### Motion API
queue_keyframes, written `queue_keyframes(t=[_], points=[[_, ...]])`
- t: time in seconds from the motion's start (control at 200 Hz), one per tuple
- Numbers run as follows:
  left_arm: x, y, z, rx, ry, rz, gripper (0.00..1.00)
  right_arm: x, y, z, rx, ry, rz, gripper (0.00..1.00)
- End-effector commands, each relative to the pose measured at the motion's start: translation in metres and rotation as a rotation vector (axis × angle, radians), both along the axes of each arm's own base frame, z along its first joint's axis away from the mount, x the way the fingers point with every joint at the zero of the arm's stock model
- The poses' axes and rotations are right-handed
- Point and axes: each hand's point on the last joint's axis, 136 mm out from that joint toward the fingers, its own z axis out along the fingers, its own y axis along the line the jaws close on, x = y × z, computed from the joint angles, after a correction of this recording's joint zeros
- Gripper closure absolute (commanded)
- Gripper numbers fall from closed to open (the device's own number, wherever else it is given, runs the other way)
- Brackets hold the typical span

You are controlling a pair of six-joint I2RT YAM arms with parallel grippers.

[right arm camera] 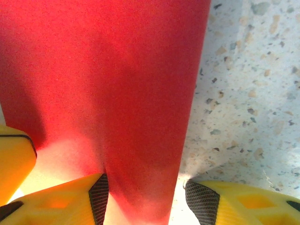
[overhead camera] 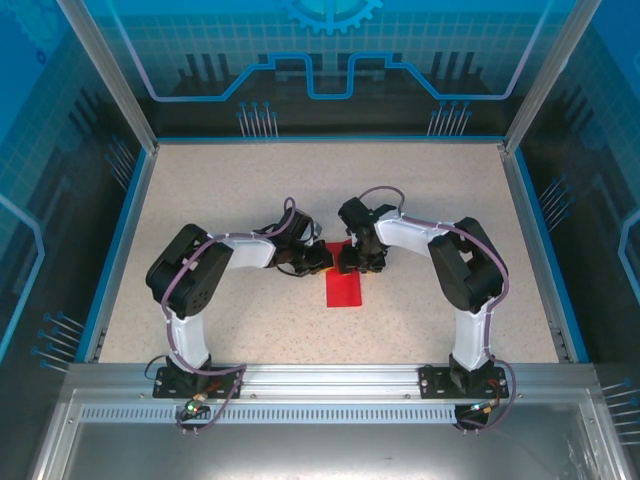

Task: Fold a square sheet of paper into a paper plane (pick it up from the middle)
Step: Hold the square sheet of paper at the center of the table.

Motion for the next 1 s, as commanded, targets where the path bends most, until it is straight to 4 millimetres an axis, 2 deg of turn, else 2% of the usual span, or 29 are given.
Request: queue_keyframes(t=[0.0,0.205,0.52,0.635,0.735,0.87,0.995], points=[[-0.001,-0.007,0.002,-0.006,-0.003,-0.034,0.93,-0.04,-0.024,-0.082,-0.139,0.151,0.033,0.43],[0.001,-0.002,0.002,0.021,-0.011,-0.024,0.94,-0.04,-0.024,-0.082,-0.135,0.15,0.034,0.43],[-0.009,0.009,-0.021,0.092,0.058,-0.008,0.95,-0.038,-0.022,-0.074,-0.12,0.132,0.041,0.42],[-0.013,0.015,-0.026,0.123,0.074,0.002,0.96,-0.034,-0.018,-0.065,-0.092,0.117,0.04,0.42],[-0.015,0.019,-0.031,0.145,0.087,0.005,0.96,-0.024,-0.012,-0.043,-0.042,0.067,0.039,0.41],[-0.021,0.022,-0.038,0.17,0.112,-0.002,0.96,-0.006,-0.008,0.007,0.04,-0.059,0.035,0.4],[-0.025,0.026,-0.045,0.193,0.129,-0.004,0.96,0.003,-0.003,0.054,0.131,-0.168,0.043,0.39]])
